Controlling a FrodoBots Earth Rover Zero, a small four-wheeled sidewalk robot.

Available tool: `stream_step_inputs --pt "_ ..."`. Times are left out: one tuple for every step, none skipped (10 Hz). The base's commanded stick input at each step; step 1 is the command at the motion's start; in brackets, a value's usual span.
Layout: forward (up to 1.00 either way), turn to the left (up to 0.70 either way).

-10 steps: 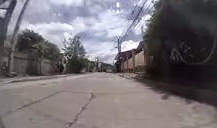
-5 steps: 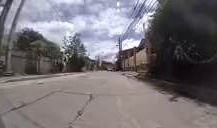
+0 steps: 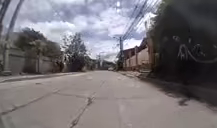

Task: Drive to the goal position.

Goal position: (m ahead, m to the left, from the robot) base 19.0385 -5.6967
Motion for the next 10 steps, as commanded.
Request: stream_step_inputs --pt "0.5 0.0" --pt "0.5 0.0" --pt "0.5 0.0" --pt "0.5 0.0" --pt "0.5 -0.34" --pt "0.5 -0.5" --pt "0.5 -0.5" --pt "0.5 -0.36" --pt "0.5 -0.08" --pt "0.5 0.0"
